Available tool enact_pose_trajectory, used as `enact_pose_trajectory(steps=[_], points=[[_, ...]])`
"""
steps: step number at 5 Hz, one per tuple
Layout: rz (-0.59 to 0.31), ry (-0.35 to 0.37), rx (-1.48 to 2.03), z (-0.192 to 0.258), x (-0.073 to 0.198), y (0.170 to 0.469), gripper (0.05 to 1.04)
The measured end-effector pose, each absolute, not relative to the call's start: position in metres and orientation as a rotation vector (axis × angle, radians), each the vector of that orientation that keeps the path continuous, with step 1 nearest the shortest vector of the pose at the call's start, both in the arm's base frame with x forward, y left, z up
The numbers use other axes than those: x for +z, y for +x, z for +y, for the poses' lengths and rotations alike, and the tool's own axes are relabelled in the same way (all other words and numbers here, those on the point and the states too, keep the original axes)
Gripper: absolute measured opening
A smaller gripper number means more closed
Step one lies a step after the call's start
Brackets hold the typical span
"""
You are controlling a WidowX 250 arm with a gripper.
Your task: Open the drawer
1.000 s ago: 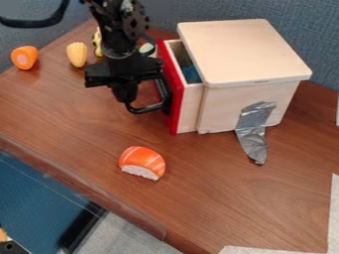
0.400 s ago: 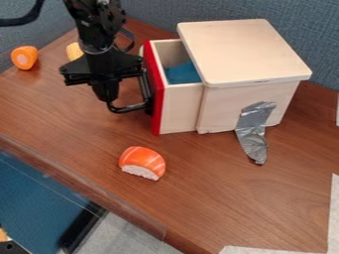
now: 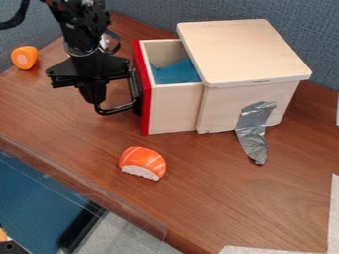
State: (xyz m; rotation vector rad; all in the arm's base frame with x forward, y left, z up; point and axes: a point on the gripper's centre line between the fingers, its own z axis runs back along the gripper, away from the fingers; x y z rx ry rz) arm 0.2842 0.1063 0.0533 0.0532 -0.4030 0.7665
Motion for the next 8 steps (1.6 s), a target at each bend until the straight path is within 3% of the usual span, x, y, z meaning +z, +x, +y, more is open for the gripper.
enact_pose_trajectory(steps=[6, 7, 8], points=[[-0.395, 0.062, 0.791, 0.123, 0.059, 0.266, 0.074], [-0.396, 0.065, 0.795, 0.126, 0.059, 0.265, 0.101], [-0.409, 0.076, 0.798, 0.128, 0.065, 0.263, 0.279]])
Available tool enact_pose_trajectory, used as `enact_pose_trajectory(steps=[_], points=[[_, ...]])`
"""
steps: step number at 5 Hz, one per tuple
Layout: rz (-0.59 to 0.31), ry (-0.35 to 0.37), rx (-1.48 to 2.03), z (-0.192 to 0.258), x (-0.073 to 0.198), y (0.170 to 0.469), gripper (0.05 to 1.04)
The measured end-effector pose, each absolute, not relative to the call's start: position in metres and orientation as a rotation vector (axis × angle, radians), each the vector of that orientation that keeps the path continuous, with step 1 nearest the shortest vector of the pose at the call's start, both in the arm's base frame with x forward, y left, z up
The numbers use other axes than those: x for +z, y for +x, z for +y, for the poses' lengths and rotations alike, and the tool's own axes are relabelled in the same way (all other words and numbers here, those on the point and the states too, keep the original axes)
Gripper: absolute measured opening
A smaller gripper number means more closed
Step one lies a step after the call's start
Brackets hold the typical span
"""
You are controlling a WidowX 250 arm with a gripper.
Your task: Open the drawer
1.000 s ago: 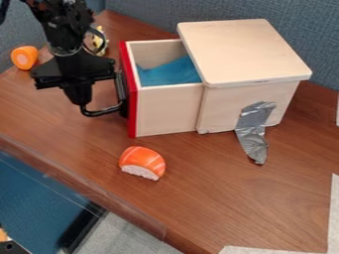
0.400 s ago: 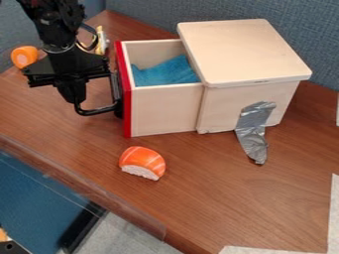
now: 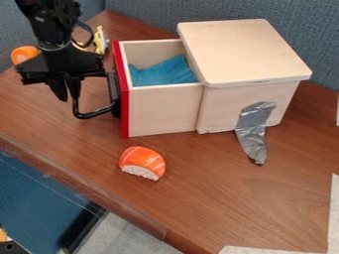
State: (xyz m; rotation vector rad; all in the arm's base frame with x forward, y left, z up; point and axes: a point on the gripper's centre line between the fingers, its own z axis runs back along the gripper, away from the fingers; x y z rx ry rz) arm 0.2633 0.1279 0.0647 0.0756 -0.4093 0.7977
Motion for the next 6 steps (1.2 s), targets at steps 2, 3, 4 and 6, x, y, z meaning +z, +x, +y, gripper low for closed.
enact_pose_trajectory(steps=[2, 3, 4, 6], points=[[-0.419, 0.056, 0.773, 0.122, 0.077, 0.261, 0.877], [-0.409, 0.028, 0.74, 0.117, 0.091, 0.262, 1.011], [-0.409, -0.019, 0.684, 0.113, 0.113, 0.256, 1.006], [-0.338, -0.09, 0.426, 0.092, 0.125, 0.231, 1.001]])
